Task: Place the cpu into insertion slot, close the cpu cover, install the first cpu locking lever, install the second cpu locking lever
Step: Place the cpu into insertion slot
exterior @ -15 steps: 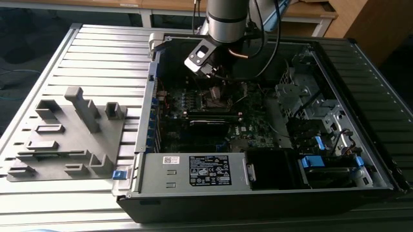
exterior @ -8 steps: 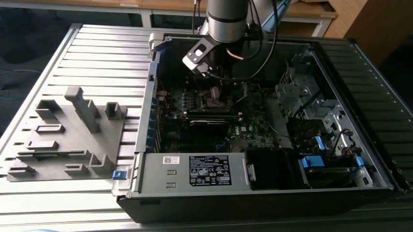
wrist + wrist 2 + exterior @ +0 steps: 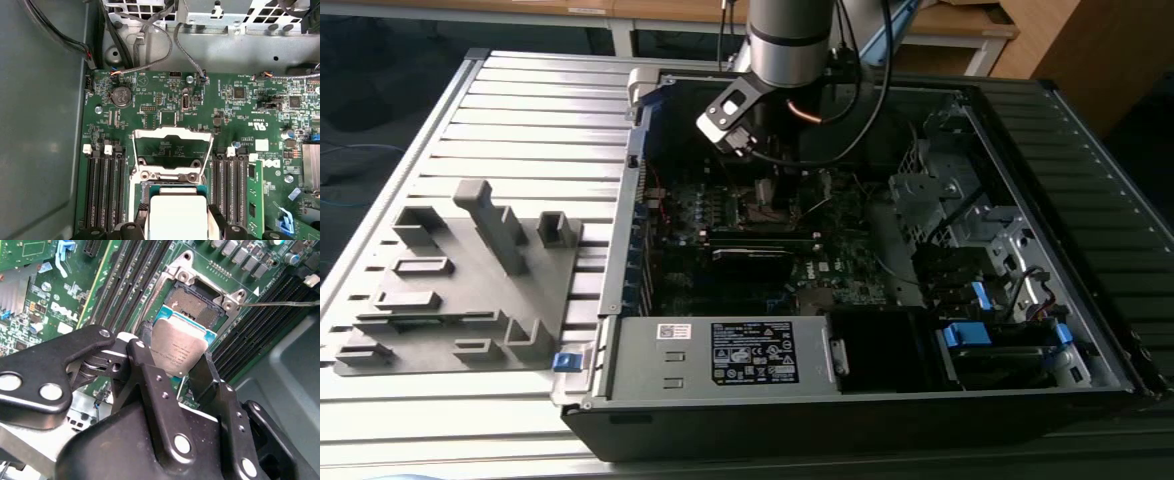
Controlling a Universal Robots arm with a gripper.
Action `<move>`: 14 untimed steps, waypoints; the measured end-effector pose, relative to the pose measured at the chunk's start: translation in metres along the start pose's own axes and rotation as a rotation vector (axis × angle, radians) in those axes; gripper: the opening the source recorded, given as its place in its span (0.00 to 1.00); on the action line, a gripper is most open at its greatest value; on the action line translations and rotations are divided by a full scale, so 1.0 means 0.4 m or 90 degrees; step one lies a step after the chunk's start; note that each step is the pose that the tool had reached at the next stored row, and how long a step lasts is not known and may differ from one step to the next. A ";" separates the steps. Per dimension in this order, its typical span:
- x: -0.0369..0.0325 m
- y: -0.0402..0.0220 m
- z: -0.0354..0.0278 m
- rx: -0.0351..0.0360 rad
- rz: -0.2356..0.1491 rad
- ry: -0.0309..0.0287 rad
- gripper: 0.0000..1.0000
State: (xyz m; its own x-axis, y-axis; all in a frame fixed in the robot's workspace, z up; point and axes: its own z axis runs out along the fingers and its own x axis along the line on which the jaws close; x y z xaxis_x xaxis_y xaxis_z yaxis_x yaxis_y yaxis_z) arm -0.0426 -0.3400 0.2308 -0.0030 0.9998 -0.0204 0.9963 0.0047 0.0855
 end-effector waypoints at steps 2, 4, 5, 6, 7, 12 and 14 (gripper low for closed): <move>0.000 0.000 0.002 0.0006 0.020 -0.0018 0.54; 0.000 0.000 0.002 0.0007 0.023 -0.0023 0.54; 0.000 -0.001 0.002 0.0006 0.023 -0.0021 0.54; 0.000 -0.002 0.002 0.0006 0.023 -0.0018 0.54; 0.001 -0.003 0.003 0.0006 0.023 -0.0014 0.54; 0.005 -0.006 0.010 0.0006 0.023 -0.0008 0.54; 0.006 -0.006 0.014 0.0006 0.023 -0.0008 0.54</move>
State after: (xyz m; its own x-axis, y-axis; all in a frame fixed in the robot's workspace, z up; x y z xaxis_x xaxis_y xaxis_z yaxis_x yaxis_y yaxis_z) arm -0.0445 -0.3379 0.2250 0.0339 0.9993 -0.0185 0.9958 -0.0322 0.0853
